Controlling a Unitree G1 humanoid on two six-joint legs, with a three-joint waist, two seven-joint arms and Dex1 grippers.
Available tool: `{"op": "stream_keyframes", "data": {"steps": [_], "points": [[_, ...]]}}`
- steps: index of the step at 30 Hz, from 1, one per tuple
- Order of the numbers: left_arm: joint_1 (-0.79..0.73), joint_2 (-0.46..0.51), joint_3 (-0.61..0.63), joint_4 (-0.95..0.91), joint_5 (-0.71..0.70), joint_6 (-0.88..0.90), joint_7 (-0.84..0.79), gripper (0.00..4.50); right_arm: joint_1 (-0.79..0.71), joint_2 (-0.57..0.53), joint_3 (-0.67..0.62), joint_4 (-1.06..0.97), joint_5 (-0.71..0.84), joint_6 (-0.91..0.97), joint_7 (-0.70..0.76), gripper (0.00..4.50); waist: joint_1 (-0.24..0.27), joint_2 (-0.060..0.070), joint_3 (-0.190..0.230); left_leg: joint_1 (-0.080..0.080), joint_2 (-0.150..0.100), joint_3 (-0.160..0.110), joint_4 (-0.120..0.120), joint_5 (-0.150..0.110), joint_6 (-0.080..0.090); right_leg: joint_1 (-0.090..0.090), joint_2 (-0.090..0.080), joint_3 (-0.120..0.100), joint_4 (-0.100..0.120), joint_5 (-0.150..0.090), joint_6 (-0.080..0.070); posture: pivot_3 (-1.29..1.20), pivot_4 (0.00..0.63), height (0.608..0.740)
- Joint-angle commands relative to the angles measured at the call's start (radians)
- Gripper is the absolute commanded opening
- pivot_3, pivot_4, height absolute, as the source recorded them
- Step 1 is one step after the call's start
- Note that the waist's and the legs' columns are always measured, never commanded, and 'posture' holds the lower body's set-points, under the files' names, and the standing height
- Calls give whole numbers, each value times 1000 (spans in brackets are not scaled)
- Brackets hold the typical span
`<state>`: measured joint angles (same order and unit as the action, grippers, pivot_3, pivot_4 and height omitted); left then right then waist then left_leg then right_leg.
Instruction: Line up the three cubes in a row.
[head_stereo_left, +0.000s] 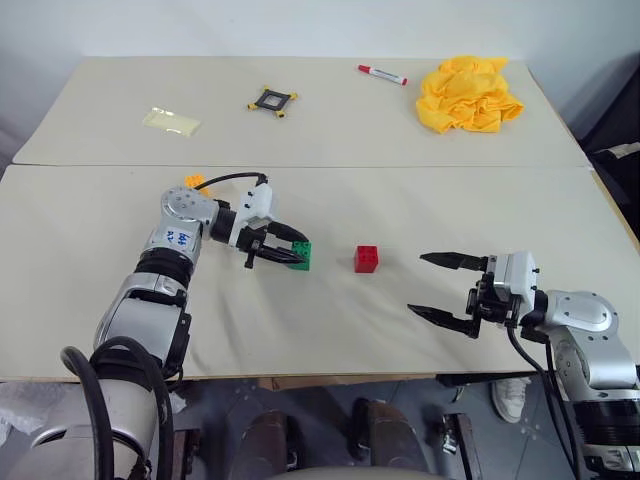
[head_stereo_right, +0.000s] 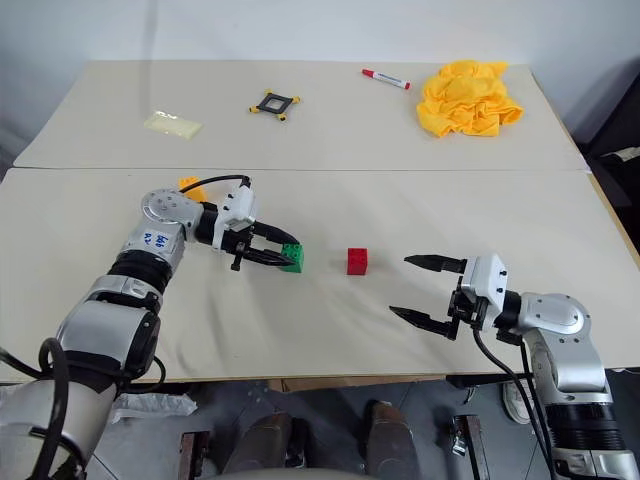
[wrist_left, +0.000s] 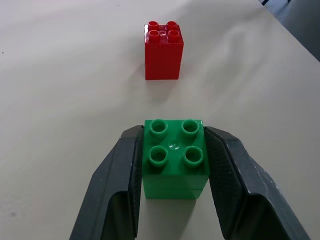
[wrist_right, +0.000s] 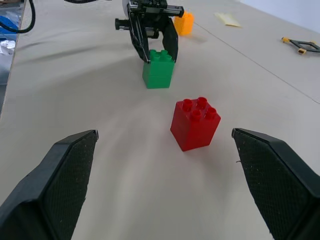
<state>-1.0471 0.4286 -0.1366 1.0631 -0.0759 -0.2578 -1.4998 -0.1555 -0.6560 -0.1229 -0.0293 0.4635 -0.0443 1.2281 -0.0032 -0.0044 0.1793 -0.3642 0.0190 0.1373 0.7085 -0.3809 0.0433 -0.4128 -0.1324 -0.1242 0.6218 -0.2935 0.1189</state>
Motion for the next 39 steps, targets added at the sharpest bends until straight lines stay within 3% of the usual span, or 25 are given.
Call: {"op": "stream_keyframes", "data": {"steps": [1, 4, 9, 14, 19, 22, 26, 29, 34, 39], "points": [[31, -1, 2, -40, 1, 43, -15, 1467, -14, 8, -7, 6, 11, -23, 3, 4500, 0, 0, 0, -2, 0, -1, 1, 0, 0, 0, 0, -1, 0, 0, 0, 0, 150, 740], [43, -5, 21, -66, -16, 116, 14, 1467, -17, 12, -2, 13, 11, -25, 9, 4500, 0, 0, 0, -6, 0, -6, 6, 0, 0, 0, 0, -5, 0, 0, 0, 0, 150, 740], [89, 20, 78, -214, -79, 164, 25, 3043, -28, 17, 13, 24, 28, 1, 25, 4500, 0, 0, 0, -7, 0, -8, 7, 0, 0, 1, -1, -7, 0, 0, 0, 0, 150, 740], [231, 126, 148, -425, -152, 199, 6, 4482, -52, 42, 27, 35, 45, 32, 31, 4500, -5, 0, 0, -7, 6, -9, 7, 0, 0, 1, 0, -8, 1, 0, 0, 0, 150, 740], [464, 210, 284, -704, -237, 271, 142, 4482, -77, 74, 48, 19, 66, 45, 37, 4500, -3, 0, 0, -7, 6, -10, 8, 0, 0, 1, 0, -8, 1, 0, 0, 0, 150, 740], [716, 234, 493, -836, -275, 290, 331, 4482, -103, 128, 70, -20, 84, 71, 0, 4500, -12, 1, 0, -7, 7, -11, 8, 0, 0, 2, -1, -8, 1, 0, 0, 0, 150, 740], [1011, 141, 726, -1000, -337, 318, 578, 4482, -128, 191, 69, -37, 68, 54, -74, 4500, -22, 1, 0, -6, 7, -14, 7, -1, -1, 3, -2, -8, 2, -1, -1, 0, 150, 740], [1159, 57, 831, -1132, -383, 336, 716, 4482, -116, 210, 63, -68, 61, 37, -107, 4500, -10, 0, 0, -6, 6, -18, 8, -1, -1, 6, -6, -6, 1, -1, -1, 0, 150, 740], [1302, -38, 895, -1221, -420, 330, 840, 4482, -110, 213, 34, -116, 52, 14, -173, 4500, 7, 0, 0, -6, 2, -21, 8, -1, 0, 8, -15, -7, 0, -1, -1, 0, 150, 740], [1313, -84, 813, -1330, -425, 400, 948, 4482, -117, 165, -8, -164, 72, 53, -212, 4500, 6, 0, 0, -6, 0, -21, 8, -1, 1, 9, -15, -8, 1, 0, -1, 0, 150, 740]]}}
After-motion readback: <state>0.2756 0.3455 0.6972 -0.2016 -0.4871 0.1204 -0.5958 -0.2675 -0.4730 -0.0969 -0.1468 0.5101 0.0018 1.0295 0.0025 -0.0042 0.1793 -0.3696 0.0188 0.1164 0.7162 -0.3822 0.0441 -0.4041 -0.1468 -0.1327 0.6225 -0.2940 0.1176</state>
